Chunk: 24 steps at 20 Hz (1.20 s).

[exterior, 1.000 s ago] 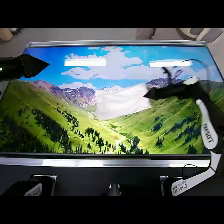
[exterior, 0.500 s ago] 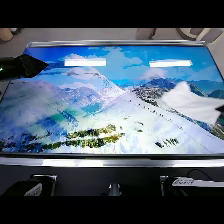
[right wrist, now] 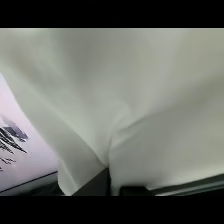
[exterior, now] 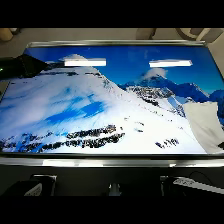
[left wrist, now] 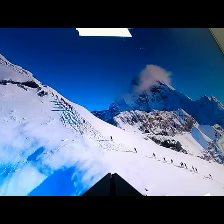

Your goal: Fold the shirts.

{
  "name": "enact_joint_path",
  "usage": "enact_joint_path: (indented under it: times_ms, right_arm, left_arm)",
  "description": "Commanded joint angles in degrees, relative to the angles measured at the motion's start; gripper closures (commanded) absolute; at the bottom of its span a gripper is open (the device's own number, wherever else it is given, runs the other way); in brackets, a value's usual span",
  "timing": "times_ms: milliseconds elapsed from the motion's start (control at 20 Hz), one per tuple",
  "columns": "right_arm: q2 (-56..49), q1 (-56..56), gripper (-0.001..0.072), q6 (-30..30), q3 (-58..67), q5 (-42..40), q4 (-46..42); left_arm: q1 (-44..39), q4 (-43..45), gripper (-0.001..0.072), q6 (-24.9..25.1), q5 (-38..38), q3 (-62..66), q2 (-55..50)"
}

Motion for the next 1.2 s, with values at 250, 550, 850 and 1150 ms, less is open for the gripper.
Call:
enact_joint_path:
  times_ms: [250,550,850,1150]
  right_arm:
    - [1.4,-0.4,0.0677,2.7,-6.9,-1.6,-7.9]
    - [3.5,-0.3,0.0148,0.5,8.4,-1.1,-8.7]
    - [4.2,14.3,0.0151,-5.4,40.3,-7.5,-8.0]
    - [3.0,39.2,0.0172,5.9,32.3,13.7,-7.4]
  left_arm:
    - [0.0,0.0,0.0681,0.0,0.0,0.0,0.0]
    - [-1.1,-0.9,0.0683,-0.8,0.1,1.4,0.0]
    - [-8.9,42.7,0.0683,-8.7,-4.4,10.3,-7.9]
    - [-8.7,46.9,0.0048,-18.5,-19.9,4.2,-18.9]
